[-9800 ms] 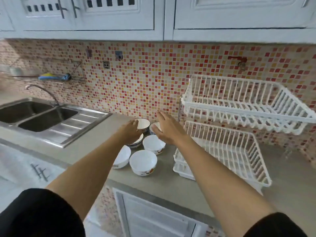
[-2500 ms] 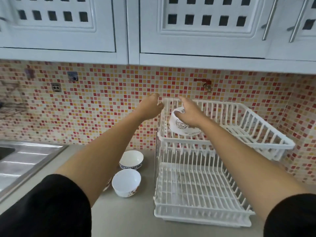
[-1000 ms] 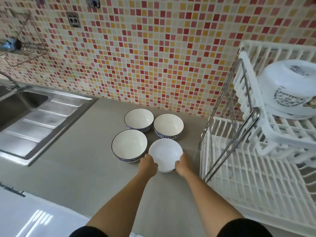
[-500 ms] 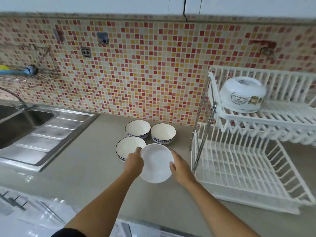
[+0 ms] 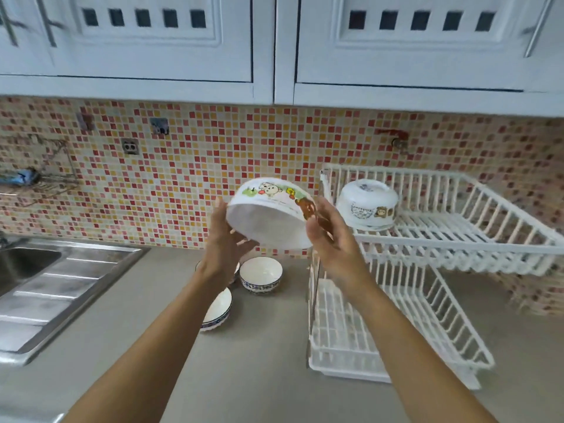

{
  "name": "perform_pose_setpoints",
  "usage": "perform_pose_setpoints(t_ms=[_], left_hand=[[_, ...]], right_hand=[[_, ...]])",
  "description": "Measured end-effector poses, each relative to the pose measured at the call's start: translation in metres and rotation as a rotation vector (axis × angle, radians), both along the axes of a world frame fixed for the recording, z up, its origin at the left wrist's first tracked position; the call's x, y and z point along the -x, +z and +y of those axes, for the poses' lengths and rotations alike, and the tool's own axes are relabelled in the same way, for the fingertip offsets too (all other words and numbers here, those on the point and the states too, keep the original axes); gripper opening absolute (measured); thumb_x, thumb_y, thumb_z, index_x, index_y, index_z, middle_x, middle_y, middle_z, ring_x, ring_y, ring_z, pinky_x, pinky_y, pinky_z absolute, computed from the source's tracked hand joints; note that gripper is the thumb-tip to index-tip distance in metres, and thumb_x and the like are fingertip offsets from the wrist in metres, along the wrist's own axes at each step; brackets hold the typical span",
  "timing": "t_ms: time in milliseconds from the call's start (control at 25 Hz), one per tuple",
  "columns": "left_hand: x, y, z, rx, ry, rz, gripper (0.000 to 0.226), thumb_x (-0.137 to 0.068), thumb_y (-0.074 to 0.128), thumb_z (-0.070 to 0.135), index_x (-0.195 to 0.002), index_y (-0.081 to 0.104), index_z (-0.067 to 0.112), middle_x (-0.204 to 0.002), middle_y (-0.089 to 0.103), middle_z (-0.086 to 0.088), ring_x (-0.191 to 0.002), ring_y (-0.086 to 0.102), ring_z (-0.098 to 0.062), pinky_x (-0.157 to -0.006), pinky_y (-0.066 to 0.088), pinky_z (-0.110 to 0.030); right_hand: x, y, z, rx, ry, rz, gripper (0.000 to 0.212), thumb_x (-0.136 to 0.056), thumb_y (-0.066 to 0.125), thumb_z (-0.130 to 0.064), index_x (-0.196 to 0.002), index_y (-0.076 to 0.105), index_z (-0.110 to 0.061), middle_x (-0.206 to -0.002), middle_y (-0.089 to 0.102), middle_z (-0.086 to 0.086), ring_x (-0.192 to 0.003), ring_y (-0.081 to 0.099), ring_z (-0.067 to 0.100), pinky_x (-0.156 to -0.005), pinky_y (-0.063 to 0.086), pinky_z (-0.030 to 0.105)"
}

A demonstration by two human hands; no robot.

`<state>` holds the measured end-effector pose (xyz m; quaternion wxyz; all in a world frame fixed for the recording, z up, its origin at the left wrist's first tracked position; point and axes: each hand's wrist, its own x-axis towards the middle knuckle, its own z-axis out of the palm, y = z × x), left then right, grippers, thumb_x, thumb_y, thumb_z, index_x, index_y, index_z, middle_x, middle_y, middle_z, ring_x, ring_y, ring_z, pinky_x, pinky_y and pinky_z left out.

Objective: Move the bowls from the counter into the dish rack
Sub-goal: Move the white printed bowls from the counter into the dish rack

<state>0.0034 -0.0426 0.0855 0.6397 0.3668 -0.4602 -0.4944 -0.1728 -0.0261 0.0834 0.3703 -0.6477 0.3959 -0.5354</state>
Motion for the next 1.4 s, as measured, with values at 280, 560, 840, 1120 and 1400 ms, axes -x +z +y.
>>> perform_pose_setpoints(t_ms=[280,560,840,1120,1400], left_hand=[[0.081,0.069,-0.041,0.171,-0.124,-0.438,0.06,-0.079,0.031,0.06,-0.124,0.052,0.025,-0.126,0.054,-0.005,-0.12,0.048,-0.021,-0.106,0.036,-0.042],[0.154,0.065,-0.091,0.264,-0.291,-0.844,0.097,-0.075,0.077,0.029,-0.144,0.009,0.034,-0.131,0.045,0.009,-0.11,0.057,-0.01,-0.089,0.055,-0.022],[0.179,0.033,-0.123,0.332,-0.096,-1.341,0.141,-0.055,0.085,0.047,-0.15,-0.016,0.024,-0.16,-0.018,0.005,-0.147,-0.021,-0.026,-0.12,0.005,-0.057],[0.181,0.019,-0.124,0.311,-0.033,-1.517,0.138,-0.057,0.083,0.05,-0.149,-0.018,0.03,-0.155,0.013,-0.01,-0.145,0.014,-0.031,-0.117,0.024,-0.05],[0.178,0.032,-0.117,0.332,-0.155,-1.497,0.142,-0.06,0.082,0.049,-0.145,-0.029,0.029,-0.156,-0.032,-0.002,-0.144,-0.029,-0.023,-0.119,-0.001,-0.055]], right_hand=[[0.123,0.06,-0.038,0.021,0.127,-0.051,0.084,-0.057,0.074,-0.061,-0.13,0.048,-0.03,-0.118,0.066,-0.016,-0.111,0.061,0.004,-0.092,0.05,0.021],[0.214,0.063,-0.083,0.061,-0.027,0.398,0.112,-0.054,0.087,-0.037,-0.147,0.024,-0.036,-0.153,0.028,-0.01,-0.136,0.031,0.005,-0.113,0.033,0.036],[0.216,0.038,-0.119,0.171,-0.12,0.82,0.125,-0.055,0.09,-0.025,-0.151,0.009,-0.029,-0.157,0.016,-0.006,-0.143,0.018,0.013,-0.109,0.015,0.024],[0.215,0.027,-0.123,0.191,-0.112,0.986,0.125,-0.061,0.086,-0.031,-0.15,-0.002,-0.025,-0.156,0.014,0.005,-0.142,0.022,0.022,-0.112,0.024,0.031],[0.216,0.036,-0.113,0.076,-0.12,1.034,0.134,-0.062,0.085,-0.025,-0.147,-0.018,-0.03,-0.159,-0.01,-0.004,-0.147,-0.003,0.017,-0.119,0.011,0.039]])
